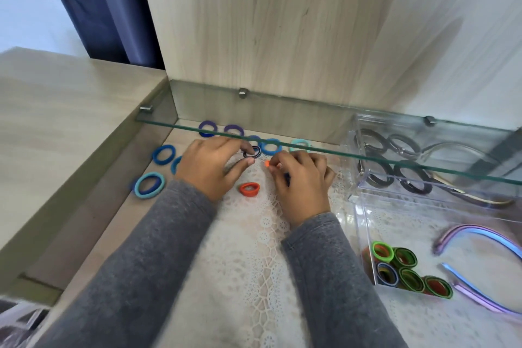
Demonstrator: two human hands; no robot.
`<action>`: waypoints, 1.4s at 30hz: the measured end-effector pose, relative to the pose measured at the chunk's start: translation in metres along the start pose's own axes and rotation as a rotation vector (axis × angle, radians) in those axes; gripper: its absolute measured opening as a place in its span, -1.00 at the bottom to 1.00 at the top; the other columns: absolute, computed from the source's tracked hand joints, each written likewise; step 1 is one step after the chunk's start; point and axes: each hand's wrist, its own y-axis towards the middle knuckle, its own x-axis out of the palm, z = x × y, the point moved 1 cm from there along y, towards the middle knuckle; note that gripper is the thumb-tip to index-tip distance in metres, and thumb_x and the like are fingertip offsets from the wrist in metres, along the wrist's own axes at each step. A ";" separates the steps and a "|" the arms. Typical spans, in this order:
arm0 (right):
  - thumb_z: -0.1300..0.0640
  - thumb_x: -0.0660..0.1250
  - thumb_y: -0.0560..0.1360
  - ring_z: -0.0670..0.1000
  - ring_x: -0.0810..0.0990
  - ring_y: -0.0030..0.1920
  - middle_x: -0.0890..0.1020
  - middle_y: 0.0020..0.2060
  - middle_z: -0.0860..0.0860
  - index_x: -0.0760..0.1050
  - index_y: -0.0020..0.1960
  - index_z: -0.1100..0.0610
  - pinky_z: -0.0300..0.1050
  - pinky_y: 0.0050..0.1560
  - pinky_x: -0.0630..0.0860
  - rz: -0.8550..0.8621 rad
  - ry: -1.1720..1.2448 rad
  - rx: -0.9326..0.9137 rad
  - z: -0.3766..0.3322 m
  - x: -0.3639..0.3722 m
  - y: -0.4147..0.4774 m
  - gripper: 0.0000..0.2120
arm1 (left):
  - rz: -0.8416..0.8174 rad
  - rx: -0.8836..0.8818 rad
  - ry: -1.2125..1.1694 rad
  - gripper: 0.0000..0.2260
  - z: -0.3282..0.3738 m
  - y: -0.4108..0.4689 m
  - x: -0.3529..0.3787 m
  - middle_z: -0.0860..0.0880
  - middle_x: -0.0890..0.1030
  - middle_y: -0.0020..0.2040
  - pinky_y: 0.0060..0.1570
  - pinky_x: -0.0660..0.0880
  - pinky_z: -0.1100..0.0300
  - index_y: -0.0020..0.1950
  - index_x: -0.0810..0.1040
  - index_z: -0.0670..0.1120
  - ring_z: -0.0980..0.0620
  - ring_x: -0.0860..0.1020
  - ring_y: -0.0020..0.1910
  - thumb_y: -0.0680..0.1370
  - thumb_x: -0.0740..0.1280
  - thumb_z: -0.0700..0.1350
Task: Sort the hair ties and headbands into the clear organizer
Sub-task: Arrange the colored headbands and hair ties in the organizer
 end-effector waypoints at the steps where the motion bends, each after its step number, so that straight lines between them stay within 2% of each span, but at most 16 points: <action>1: -0.03 0.31 0.51 0.09 0.36 0.08 0.60 -0.05 -0.10 0.55 -0.07 -0.08 -0.01 0.02 0.11 -0.022 -0.014 -0.024 -0.001 -0.001 -0.003 -0.93 | -0.006 -0.023 -0.009 -0.79 0.002 -0.006 -0.002 0.10 0.64 -0.05 -0.08 0.48 0.05 -0.02 0.61 0.01 0.01 0.61 -0.07 0.51 0.27 0.09; 6: 0.02 0.37 0.46 0.13 0.44 0.11 0.65 -0.10 -0.10 0.58 -0.14 -0.04 0.03 0.06 0.10 -0.031 -0.094 -0.113 -0.004 -0.005 -0.012 -0.96 | -0.078 -0.092 -0.067 -0.89 0.009 -0.029 -0.011 0.15 0.61 -0.02 -0.04 0.48 -0.03 -0.04 0.61 0.04 0.06 0.58 -0.04 0.50 0.35 0.03; 9: 0.04 0.36 0.47 0.10 0.42 0.15 0.64 -0.06 -0.13 0.57 -0.09 -0.05 0.03 0.10 0.09 -0.027 -0.095 -0.106 -0.005 -0.007 -0.016 -0.97 | -0.122 -0.106 -0.050 -0.92 0.016 -0.038 -0.015 0.15 0.62 0.02 -0.03 0.47 0.00 -0.03 0.59 0.06 0.07 0.58 -0.01 0.50 0.38 0.00; 12: 0.00 0.33 0.48 0.08 0.40 0.17 0.62 -0.01 -0.15 0.56 0.00 -0.08 0.02 0.13 0.08 -0.046 -0.084 -0.095 -0.006 -0.008 -0.020 -0.88 | -0.120 -0.085 -0.063 -0.85 0.021 -0.043 -0.017 0.16 0.62 0.03 -0.03 0.50 0.00 -0.02 0.58 0.06 0.10 0.59 0.00 0.51 0.28 0.07; 15: -0.03 0.36 0.45 0.11 0.44 0.12 0.62 -0.06 -0.14 0.59 -0.04 -0.08 0.01 0.11 0.09 -0.029 -0.118 -0.107 -0.007 -0.005 -0.024 -0.90 | -0.133 -0.070 -0.026 -0.79 0.026 -0.044 -0.018 0.17 0.62 0.04 0.01 0.46 0.05 0.00 0.58 0.08 0.11 0.57 0.03 0.51 0.21 0.11; 25: -0.01 0.40 0.43 0.16 0.48 0.06 0.62 -0.16 -0.10 0.60 -0.16 -0.05 0.04 0.09 0.12 0.032 -0.171 -0.104 -0.009 0.001 -0.025 -0.95 | -0.144 -0.055 0.041 -0.78 0.027 -0.044 -0.014 0.20 0.59 -0.03 0.06 0.36 0.20 -0.02 0.58 0.10 0.15 0.52 0.02 0.49 0.20 0.13; 32: -0.05 0.35 0.46 0.13 0.44 0.09 0.61 -0.12 -0.12 0.62 -0.11 -0.07 0.06 0.10 0.11 -0.005 -0.176 -0.091 -0.008 0.000 -0.024 -0.90 | -0.181 -0.062 0.040 -0.77 0.028 -0.043 -0.014 0.20 0.60 -0.02 0.06 0.40 0.13 -0.01 0.58 0.11 0.15 0.52 0.02 0.49 0.18 0.13; 34: -0.04 0.37 0.45 0.13 0.45 0.09 0.61 -0.13 -0.13 0.62 -0.13 -0.09 0.06 0.09 0.12 -0.004 -0.181 -0.088 -0.008 -0.001 -0.024 -0.93 | -0.187 -0.069 0.047 -0.79 0.027 -0.043 -0.014 0.19 0.60 -0.02 0.05 0.39 0.15 0.00 0.57 0.10 0.14 0.53 0.02 0.49 0.21 0.12; 38: 0.00 0.40 0.43 0.14 0.47 0.06 0.62 -0.16 -0.12 0.62 -0.14 -0.07 0.05 0.08 0.11 0.014 -0.170 -0.090 -0.008 0.001 -0.024 -0.96 | -0.205 -0.101 0.023 -0.87 0.026 -0.043 -0.013 0.19 0.60 -0.01 0.06 0.35 0.19 0.00 0.58 0.09 0.14 0.53 0.02 0.47 0.40 0.01; 42: 0.05 0.40 0.44 0.13 0.47 0.07 0.62 -0.14 -0.12 0.60 -0.14 -0.05 0.02 0.08 0.09 0.043 -0.087 -0.070 -0.007 0.000 -0.025 -0.98 | -0.220 -0.119 -0.024 -0.85 0.026 -0.042 -0.013 0.20 0.59 0.01 0.10 0.41 0.13 0.03 0.57 0.10 0.15 0.52 0.05 0.47 0.40 0.04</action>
